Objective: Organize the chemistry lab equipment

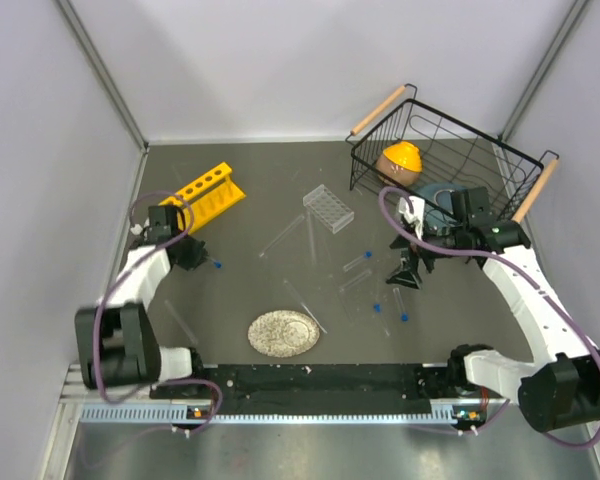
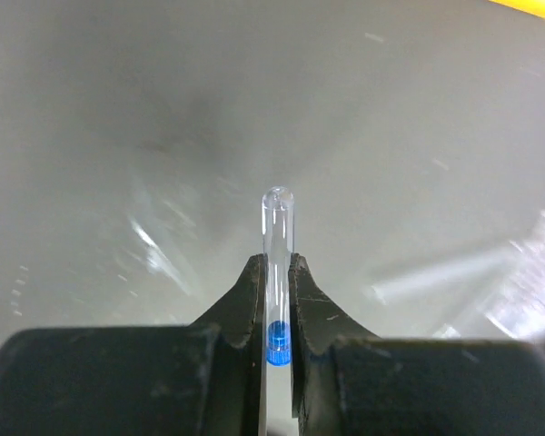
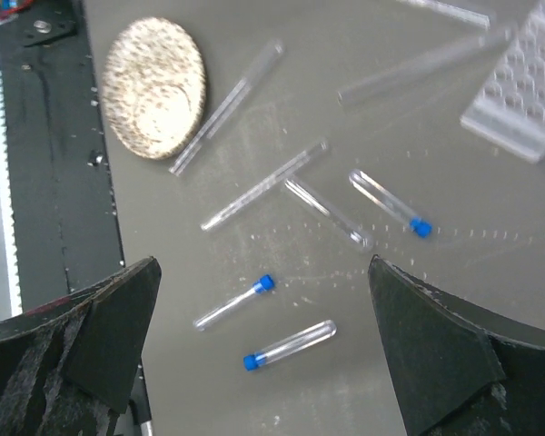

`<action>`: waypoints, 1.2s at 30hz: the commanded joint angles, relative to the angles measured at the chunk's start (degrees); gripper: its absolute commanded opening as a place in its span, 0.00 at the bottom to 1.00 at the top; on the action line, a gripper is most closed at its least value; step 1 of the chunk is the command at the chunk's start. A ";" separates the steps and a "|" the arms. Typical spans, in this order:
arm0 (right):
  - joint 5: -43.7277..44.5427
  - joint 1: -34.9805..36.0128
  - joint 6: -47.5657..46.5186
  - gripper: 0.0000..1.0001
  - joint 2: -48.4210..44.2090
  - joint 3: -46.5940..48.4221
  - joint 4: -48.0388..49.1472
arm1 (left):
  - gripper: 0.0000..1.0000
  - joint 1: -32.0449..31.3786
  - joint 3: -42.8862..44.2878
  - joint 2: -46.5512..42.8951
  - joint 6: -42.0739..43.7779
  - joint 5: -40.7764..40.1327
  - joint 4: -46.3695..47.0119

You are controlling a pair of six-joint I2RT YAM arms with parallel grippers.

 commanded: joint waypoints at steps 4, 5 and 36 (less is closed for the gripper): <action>-14.09 3.73 -32.52 0.99 4.51 12.01 -21.71 | 0.00 -1.75 -5.43 -20.93 0.43 23.10 4.29; -13.57 6.17 -33.07 0.99 5.04 12.80 -22.26 | 0.00 -2.19 -6.22 -24.17 -0.10 24.78 6.21; -8.82 28.17 49.36 0.98 18.67 17.73 28.45 | 0.00 -37.43 -20.56 -42.39 -16.55 0.28 42.96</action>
